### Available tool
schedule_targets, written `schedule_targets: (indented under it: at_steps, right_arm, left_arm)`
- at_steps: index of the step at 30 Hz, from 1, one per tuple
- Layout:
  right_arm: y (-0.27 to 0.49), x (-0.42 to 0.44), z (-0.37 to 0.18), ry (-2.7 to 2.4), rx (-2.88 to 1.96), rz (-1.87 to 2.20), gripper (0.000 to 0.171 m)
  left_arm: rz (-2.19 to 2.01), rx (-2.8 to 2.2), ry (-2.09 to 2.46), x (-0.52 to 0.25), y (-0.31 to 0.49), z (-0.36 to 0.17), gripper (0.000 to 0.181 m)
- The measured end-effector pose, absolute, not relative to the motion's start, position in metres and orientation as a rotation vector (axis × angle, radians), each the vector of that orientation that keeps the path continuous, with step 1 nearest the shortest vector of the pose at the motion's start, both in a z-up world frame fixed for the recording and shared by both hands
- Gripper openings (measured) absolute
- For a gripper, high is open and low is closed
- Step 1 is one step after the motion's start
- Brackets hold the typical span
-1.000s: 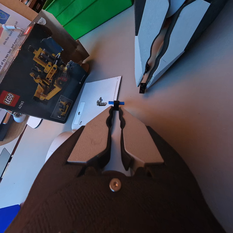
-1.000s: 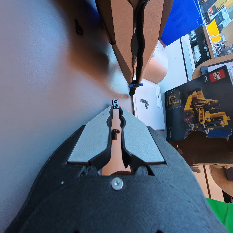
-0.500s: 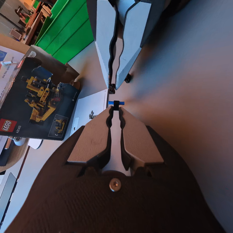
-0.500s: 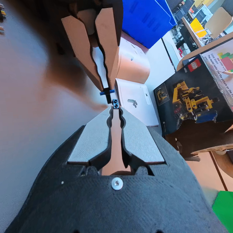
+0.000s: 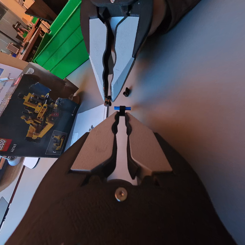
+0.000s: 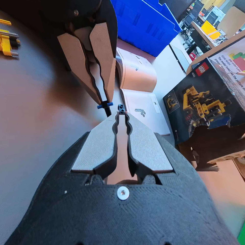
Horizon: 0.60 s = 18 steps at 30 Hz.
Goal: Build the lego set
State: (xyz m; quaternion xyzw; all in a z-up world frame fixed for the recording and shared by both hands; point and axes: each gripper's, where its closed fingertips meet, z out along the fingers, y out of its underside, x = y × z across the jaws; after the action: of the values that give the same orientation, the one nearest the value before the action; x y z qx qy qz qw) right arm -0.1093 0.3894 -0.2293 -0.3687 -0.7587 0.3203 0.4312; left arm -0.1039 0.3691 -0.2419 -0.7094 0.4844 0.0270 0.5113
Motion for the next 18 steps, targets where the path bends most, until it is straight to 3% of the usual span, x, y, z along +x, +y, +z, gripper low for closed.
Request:
schedule_targets:
  at_steps: [18]
  right_arm:
    - [0.375,-0.106,-0.231,-1.933,-0.788,0.746,0.005]
  left_arm:
    - [0.009,-1.702,1.184,-0.097,0.365,-0.242,0.004]
